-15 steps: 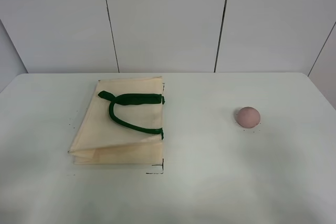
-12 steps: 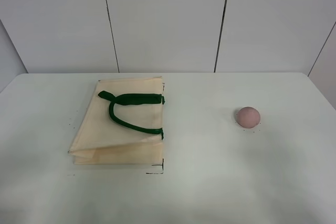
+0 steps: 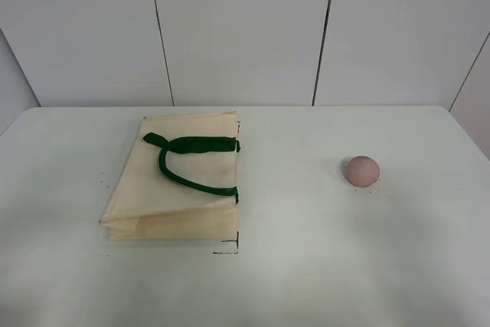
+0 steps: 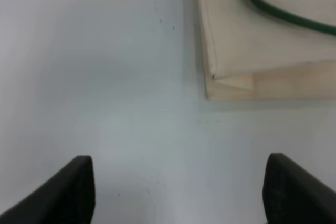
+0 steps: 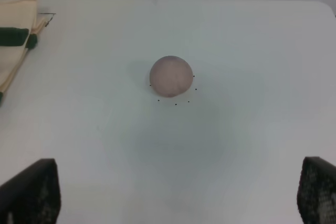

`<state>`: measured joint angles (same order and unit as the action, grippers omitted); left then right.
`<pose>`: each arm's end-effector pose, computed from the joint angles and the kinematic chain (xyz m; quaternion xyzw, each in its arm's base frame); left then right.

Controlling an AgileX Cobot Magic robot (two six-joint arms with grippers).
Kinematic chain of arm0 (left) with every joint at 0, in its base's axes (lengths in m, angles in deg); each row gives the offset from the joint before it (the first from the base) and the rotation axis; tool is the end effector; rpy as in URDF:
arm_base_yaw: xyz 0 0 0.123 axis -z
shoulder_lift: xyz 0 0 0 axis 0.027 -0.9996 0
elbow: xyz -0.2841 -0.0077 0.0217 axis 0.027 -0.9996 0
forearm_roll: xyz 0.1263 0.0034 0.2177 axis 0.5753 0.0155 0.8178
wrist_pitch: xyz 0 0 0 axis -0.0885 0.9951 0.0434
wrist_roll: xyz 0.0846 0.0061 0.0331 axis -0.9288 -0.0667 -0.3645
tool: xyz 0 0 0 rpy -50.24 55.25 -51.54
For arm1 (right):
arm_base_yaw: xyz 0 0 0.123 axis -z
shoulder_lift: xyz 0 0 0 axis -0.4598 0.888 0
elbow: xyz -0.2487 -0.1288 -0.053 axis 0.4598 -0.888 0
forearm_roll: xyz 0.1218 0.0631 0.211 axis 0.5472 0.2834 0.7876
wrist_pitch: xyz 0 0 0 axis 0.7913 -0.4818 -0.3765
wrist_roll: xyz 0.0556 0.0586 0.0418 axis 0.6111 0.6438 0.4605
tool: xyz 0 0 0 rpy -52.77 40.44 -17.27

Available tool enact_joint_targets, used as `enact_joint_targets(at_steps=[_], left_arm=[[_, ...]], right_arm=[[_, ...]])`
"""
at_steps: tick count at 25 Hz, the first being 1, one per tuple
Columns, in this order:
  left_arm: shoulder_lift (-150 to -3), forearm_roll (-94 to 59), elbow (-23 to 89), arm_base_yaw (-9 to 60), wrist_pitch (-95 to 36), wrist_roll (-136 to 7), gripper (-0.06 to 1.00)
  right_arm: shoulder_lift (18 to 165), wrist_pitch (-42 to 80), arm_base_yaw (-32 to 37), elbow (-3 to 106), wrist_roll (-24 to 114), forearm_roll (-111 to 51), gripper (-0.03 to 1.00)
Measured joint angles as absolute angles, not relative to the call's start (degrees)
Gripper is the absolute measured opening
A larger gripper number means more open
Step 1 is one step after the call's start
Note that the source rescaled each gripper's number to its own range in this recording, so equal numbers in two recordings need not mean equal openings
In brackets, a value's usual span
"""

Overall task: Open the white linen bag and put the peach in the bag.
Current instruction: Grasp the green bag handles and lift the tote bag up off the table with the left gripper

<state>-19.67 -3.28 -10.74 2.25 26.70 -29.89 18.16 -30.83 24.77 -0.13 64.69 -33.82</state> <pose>0.0327 0.0010 0.3096 -0.0007 0.8901 0.0029 0.4557 -0.0045 0.0050 0.2780 -0.0456 0.8444 0.0295 0.5330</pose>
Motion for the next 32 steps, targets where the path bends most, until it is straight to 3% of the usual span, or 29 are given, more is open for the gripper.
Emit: enact_joint_targets(at_steps=[10, 19, 24, 32], left_arm=[[-64.86, -3.28, 6.56, 2.25, 15.96, -29.94, 0.92], [-102.36, -3.53, 33.56, 2.25, 18.57, -29.78, 0.92], [-114.36, -3.51, 45.46, 3.72, 23.02, -26.20, 0.92], [-122.71, -3.70, 50.51, 14.93, 21.70, -17.30, 0.92]], right_arm=[[18.16, -30.83, 24.77, -0.13, 64.69, -33.82, 1.00], [18.16, -30.83, 24.77, -0.13, 64.69, -33.82, 1.00], [18.16, -30.83, 24.77, -0.13, 64.69, -33.82, 1.00], [18.16, -30.83, 24.77, -0.13, 64.69, -33.82, 1.00]])
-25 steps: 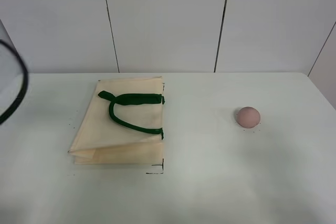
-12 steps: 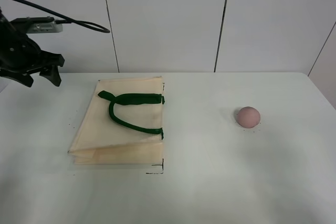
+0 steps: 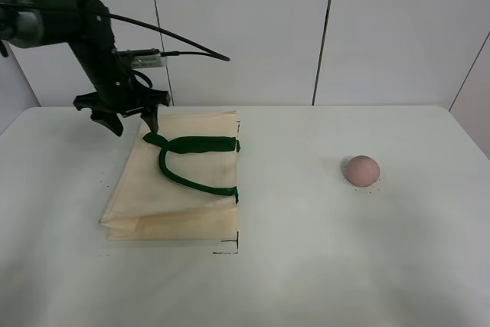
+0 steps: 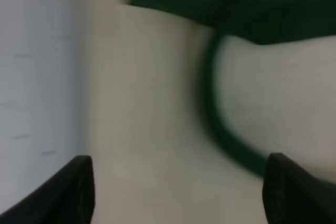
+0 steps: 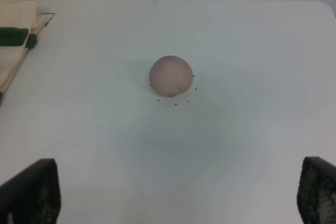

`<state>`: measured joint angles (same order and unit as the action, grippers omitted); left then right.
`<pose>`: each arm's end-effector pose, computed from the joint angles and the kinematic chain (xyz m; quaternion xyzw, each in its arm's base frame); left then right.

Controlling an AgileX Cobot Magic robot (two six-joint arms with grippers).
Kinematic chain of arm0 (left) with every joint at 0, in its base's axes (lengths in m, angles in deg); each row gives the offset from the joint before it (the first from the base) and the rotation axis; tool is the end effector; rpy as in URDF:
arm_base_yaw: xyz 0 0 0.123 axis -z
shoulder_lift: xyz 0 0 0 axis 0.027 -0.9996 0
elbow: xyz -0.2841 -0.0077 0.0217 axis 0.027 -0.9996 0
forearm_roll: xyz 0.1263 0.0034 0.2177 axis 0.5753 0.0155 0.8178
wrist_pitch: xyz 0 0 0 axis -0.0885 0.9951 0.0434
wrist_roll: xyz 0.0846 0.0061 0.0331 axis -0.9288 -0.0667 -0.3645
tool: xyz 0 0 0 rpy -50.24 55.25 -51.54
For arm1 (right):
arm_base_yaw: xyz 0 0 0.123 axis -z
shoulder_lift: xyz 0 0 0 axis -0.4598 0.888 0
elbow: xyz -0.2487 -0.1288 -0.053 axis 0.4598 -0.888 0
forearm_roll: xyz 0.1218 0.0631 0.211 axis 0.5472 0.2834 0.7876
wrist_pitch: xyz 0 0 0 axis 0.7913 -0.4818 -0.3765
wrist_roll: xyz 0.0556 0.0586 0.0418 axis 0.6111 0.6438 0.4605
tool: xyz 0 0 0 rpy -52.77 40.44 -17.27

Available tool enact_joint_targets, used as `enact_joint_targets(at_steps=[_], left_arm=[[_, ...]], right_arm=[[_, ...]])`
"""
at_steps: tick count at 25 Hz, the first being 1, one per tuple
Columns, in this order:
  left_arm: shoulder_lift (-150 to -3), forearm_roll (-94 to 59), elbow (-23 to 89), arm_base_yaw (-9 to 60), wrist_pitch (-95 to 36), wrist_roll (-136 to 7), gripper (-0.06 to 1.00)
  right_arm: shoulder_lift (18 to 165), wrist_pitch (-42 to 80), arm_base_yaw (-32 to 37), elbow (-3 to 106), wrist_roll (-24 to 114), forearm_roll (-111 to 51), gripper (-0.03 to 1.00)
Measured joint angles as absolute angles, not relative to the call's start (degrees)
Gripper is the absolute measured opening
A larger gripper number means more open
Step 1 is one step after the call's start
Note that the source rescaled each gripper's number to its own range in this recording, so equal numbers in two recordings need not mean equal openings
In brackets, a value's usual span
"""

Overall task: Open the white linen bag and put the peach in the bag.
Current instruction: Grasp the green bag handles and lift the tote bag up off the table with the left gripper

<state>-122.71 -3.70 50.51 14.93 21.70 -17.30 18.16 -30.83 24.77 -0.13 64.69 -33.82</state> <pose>0.4330 -0.1022 0.2098 0.0019 0.9884 -0.0304 0.1484 -0.0045 0.0050 0.2780 -0.0456 0.8444 0.0295 0.5330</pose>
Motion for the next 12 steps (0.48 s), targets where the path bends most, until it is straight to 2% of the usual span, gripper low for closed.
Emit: enact_joint_targets(at_steps=[4, 12], left_arm=[[-126.09, -2.54, 50.51, 18.42, 19.40, -14.32, 0.92], [-132.58, -1.47, 50.51, 18.94, 12.90, -12.47, 0.92]], right_arm=[[18.16, -30.83, 24.77, -0.13, 64.69, -33.82, 1.00], [18.16, -30.83, 24.77, -0.13, 64.69, -33.82, 1.00]])
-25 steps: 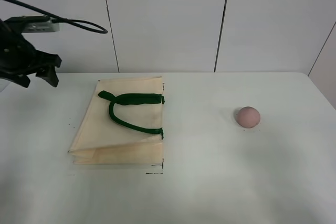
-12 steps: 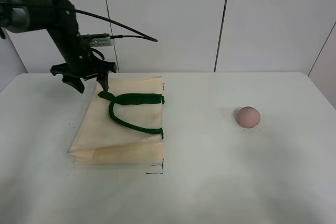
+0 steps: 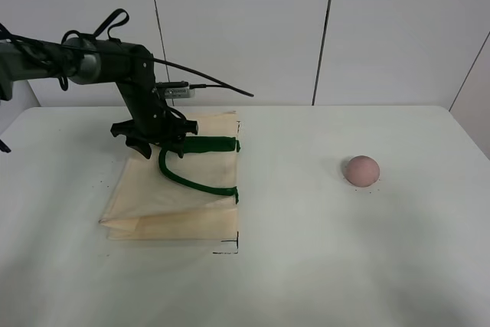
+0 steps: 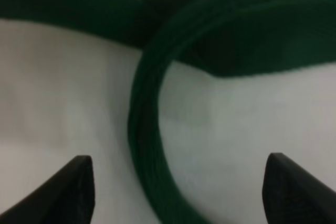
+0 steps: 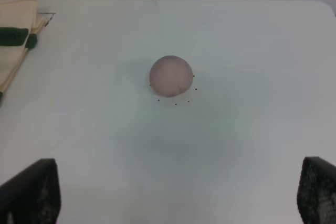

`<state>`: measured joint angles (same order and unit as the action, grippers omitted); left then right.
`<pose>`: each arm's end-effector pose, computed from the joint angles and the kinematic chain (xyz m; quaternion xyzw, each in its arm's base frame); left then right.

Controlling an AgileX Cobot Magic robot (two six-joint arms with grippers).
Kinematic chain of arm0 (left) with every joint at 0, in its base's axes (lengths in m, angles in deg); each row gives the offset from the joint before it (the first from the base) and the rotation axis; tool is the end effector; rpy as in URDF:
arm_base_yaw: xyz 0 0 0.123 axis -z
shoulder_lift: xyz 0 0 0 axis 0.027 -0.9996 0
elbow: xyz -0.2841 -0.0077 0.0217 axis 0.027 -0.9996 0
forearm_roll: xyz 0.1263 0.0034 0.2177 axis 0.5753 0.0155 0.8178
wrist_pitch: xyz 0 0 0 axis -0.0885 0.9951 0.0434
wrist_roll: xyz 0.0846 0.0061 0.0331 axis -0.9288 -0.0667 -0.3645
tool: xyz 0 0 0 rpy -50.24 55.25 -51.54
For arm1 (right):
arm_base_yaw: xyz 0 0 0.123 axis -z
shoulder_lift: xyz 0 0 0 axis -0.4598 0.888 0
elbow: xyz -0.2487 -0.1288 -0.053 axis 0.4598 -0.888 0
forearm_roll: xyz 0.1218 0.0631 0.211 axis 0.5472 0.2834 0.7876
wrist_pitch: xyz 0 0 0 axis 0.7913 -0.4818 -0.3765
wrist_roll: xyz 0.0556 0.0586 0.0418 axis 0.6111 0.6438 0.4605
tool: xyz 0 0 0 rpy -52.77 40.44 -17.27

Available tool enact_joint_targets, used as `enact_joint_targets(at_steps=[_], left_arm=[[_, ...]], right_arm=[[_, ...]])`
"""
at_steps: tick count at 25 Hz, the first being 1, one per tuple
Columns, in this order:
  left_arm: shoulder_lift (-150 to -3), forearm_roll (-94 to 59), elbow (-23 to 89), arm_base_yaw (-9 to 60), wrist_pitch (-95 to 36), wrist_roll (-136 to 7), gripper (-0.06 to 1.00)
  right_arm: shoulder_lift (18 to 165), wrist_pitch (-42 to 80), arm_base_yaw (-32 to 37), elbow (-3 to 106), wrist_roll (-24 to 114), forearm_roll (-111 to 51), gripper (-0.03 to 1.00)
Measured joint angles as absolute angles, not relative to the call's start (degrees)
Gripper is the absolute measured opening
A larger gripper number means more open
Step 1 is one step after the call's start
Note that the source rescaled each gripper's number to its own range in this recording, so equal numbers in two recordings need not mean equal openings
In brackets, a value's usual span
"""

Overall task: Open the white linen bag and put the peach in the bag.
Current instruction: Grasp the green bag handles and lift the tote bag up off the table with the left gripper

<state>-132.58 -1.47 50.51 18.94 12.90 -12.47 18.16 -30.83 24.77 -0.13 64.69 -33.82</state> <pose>0.4465 -0.1365 0.1352 0.0068 0.9896 -0.0243 0.1416 -0.0045 0.0050 0.2780 -0.0456 0.8444 0.0295 0.5330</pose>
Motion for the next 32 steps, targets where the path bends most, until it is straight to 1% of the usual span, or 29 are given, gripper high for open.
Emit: enact_joint_targets(at_steps=[10, 11, 12, 13, 14, 16, 18, 19, 20, 25, 32], left_arm=[[-137.41, 0.51, 50.89, 18.94, 11.77, -12.41, 0.92], [-137.41, 0.51, 50.91, 18.94, 11.77, -12.41, 0.90], [-137.47, 0.30, 50.97, 18.94, 11.77, -12.37, 0.85], [-137.47, 0.13, 51.09, 18.94, 11.77, -12.37, 0.79], [-137.52, -0.15, 51.09, 19.05, 11.71, -12.37, 0.68], [-137.52, -0.27, 51.16, 19.20, 11.66, -12.30, 0.42], [-137.46, -0.12, 51.22, 19.13, 11.66, -12.23, 0.12], [-137.31, -0.05, 51.37, 19.13, 11.92, -12.16, 0.02], [-137.31, 0.02, 51.74, 19.13, 12.42, -12.16, 0.00], [-137.58, 0.40, 56.05, 19.13, 18.18, -12.30, 0.00], [-131.70, 0.51, 69.46, 19.02, 30.13, -13.65, 0.00]], right_arm=[[18.16, -30.83, 24.77, -0.13, 64.69, -33.82, 1.00], [18.16, -30.83, 24.77, -0.13, 64.69, -33.82, 1.00], [18.16, -30.83, 24.77, -0.13, 64.69, -33.82, 1.00], [18.16, -30.83, 24.77, -0.13, 64.69, -33.82, 1.00], [18.16, -30.83, 24.77, -0.13, 64.69, -33.82, 1.00], [18.16, -30.83, 24.77, -0.13, 64.69, -33.82, 1.00], [18.16, -30.83, 24.77, -0.13, 64.69, -33.82, 1.00], [18.16, -30.83, 24.77, -0.13, 64.69, -33.82, 1.00], [18.16, -30.83, 24.77, -0.13, 64.69, -33.82, 1.00], [18.16, -30.83, 24.77, -0.13, 64.69, -33.82, 1.00], [18.16, -30.83, 24.77, -0.13, 64.69, -33.82, 1.00]])
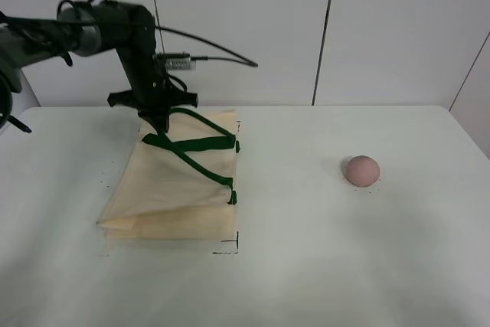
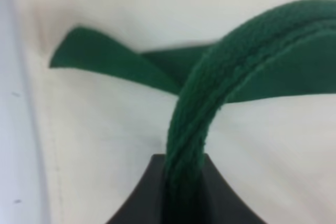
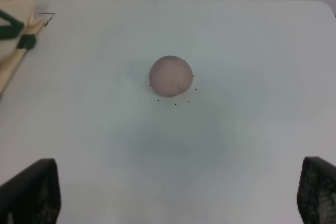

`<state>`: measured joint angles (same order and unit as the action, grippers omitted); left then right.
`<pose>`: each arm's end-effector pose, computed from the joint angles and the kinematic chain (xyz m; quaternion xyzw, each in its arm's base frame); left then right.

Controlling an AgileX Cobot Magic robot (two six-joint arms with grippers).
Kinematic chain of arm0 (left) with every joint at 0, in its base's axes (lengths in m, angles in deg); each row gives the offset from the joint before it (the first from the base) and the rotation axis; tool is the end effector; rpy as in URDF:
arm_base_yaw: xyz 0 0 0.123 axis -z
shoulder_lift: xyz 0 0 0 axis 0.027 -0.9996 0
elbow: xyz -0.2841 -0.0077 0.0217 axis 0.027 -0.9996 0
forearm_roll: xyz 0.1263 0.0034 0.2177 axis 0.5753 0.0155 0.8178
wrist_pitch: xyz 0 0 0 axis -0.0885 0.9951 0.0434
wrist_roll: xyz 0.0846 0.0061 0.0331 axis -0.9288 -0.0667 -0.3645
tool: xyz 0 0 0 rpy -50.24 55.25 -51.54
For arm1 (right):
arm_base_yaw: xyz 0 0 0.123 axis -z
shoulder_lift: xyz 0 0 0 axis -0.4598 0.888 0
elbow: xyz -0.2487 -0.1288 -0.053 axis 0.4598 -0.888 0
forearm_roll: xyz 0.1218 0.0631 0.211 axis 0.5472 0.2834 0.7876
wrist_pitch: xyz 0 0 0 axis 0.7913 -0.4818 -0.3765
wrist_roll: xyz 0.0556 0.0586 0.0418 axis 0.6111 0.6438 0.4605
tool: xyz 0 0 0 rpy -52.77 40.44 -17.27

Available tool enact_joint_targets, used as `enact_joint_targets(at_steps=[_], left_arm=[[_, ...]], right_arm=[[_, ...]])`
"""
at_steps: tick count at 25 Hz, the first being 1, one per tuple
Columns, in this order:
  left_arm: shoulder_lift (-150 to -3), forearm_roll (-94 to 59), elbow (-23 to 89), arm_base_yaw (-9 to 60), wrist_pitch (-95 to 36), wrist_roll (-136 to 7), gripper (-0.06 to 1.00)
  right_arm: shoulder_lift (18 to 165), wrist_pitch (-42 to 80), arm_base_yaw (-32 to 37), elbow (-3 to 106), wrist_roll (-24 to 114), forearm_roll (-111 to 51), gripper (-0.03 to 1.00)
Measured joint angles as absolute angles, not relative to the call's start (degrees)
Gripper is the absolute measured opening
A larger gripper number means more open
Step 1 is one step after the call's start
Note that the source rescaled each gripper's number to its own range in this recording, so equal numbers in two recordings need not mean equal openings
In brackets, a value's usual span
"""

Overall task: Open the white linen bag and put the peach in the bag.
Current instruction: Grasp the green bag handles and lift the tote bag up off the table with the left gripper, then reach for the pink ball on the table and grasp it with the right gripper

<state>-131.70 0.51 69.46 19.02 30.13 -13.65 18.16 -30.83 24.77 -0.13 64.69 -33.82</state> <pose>0.4659 -0.1395 0.2245 0.0155 0.9854 -0.0104 0.1690 -0.0045 0.0050 0.2780 -0.0456 0.8444 0.0295 0.5330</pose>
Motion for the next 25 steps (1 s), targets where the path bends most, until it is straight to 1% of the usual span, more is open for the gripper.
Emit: enact_joint_targets(at_steps=[3, 6, 14, 20, 23, 25], left_arm=[[-128.55, 0.31, 75.12, 19.02, 34.42, -15.59, 0.00], [-125.01, -0.97, 77.59, 19.02, 34.59, -16.77, 0.00], [-115.43, -4.79, 77.85, 19.02, 34.73, -19.45, 0.00], [-112.80, -4.83, 77.85, 19.02, 34.73, -20.09, 0.00], [-112.42, -4.77, 77.85, 19.02, 34.73, -20.24, 0.00], [-112.34, -4.77, 77.85, 19.02, 34.73, -20.32, 0.00]], right_arm=[[18.16, -30.83, 24.77, -0.13, 64.69, -33.82, 1.00], [18.16, -30.83, 24.77, -0.13, 64.69, -33.82, 1.00], [18.16, -30.83, 24.77, -0.13, 64.69, -33.82, 1.00], [18.38, -30.83, 24.77, -0.13, 64.69, -33.82, 1.00], [22.59, -30.69, 24.77, -0.08, 64.69, -33.82, 1.00], [28.95, -29.56, 24.77, 0.51, 64.69, -33.82, 1.00]])
